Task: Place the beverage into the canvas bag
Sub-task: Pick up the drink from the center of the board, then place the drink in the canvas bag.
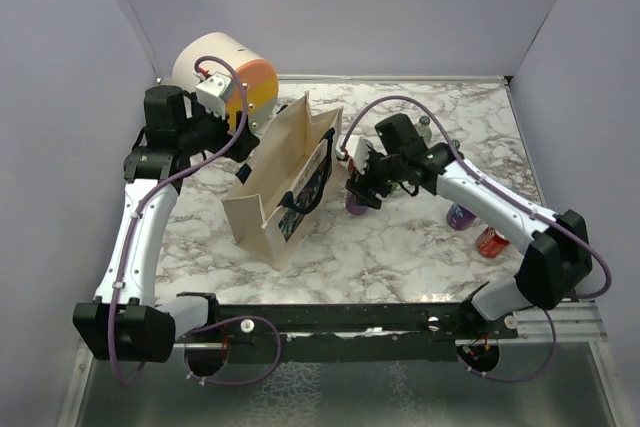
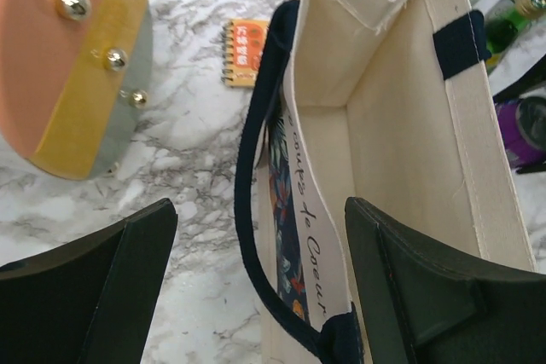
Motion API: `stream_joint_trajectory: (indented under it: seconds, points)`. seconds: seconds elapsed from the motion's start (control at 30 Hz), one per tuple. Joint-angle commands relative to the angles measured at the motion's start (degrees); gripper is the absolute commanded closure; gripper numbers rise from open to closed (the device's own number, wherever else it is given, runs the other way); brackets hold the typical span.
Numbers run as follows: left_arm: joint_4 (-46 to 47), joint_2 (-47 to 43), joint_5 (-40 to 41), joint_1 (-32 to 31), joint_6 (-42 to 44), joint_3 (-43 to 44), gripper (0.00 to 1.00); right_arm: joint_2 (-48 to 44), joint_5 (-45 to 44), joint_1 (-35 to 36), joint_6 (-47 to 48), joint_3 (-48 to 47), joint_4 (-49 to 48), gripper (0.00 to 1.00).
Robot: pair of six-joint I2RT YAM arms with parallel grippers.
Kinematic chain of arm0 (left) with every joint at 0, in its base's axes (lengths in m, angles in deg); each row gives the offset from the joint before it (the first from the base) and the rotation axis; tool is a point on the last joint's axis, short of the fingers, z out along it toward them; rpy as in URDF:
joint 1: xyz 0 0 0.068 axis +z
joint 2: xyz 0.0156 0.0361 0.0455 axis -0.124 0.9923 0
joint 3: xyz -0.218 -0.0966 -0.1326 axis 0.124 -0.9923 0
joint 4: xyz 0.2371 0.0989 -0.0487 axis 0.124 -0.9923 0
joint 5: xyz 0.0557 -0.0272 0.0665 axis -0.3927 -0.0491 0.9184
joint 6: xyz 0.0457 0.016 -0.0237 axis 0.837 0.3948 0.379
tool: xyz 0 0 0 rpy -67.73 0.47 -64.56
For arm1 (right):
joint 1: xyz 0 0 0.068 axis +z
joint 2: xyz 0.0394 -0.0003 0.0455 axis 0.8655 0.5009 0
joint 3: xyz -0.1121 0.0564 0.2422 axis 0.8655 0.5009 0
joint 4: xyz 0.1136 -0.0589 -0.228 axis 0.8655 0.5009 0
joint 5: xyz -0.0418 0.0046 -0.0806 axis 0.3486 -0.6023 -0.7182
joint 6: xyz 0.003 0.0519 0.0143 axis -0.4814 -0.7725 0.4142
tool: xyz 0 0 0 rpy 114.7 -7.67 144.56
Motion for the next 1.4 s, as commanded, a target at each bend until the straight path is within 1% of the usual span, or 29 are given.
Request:
stream_joint_trajectory:
  seconds: [0.0,0.07,0.13,0.27,0.37,0.4,0.47,0.53,0.73,0.83,0.9,1.03,1.1,1.27,1.37]
  points:
    - [-7.5,3.0,-6.2,-0.8,4.5,2.7,0.18,-7.7,4.7,0.4,1.0,-7.2,1.4,0.85]
    - [-8.7,4.1,-6.0,-1.3,5.1,3.2,0.19,-9.0,6.1,0.4,1.7,-10.6,2.7,0.9]
    - [-10.0,5.1,-5.7,-2.1,5.5,3.9,0.23,-9.4,7.7,0.3,2.1,-14.5,4.4,0.98]
    - [-14.6,7.0,-5.6,-4.1,6.7,5.8,0.33,-8.5,11.9,0.4,2.2,-22.6,6.6,0.99]
    - [-17.8,7.6,-5.5,-6.1,7.7,6.5,0.44,-6.7,14.5,0.4,1.9,-29.0,7.4,0.99]
    - [-18.4,7.7,-5.4,-6.7,7.8,7.2,0.46,-5.7,15.0,0.4,1.9,-31.0,7.5,0.99]
    - [-18.9,8.0,-4.9,-7.7,8.4,7.4,0.47,-3.0,15.2,0.4,1.8,-34.6,7.6,0.99]
    - [-19.0,8.5,-5.2,-8.2,10.4,7.9,0.46,0.2,15.4,0.5,1.7,-37.7,7.9,0.99]
    - [-17.3,9.8,-6.1,-8.2,18.8,9.2,0.35,9.6,18.7,0.4,0.2,-47.2,7.1,0.99]
    - [-18.2,11.1,-5.5,-8.2,21.6,11.7,0.33,15.5,19.3,0.5,0.6,-53.5,9.6,0.99]
    - [-20.9,13.0,-4.9,-8.2,23.0,14.6,0.33,18.9,19.1,0.5,1.1,-56.7,11.3,0.99]
    - [-27.5,16.7,-4.7,-8.1,23.3,19.8,0.37,22.6,18.4,0.5,1.4,-58.3,12.5,0.99]
    - [-28.7,17.7,-4.9,-8.1,22.0,20.7,0.4,23.9,18.1,0.5,0.2,-59.1,12.1,0.99]
    - [-25.4,17.7,-5.8,-8.1,16.4,19.0,0.48,27.3,18.6,0.5,-2.7,-60.4,13.4,0.99]
    - [-21.8,17.8,-5.5,-8.1,12.5,17.9,0.52,27.4,17.4,0.5,-1.9,-59.6,15.1,0.99]
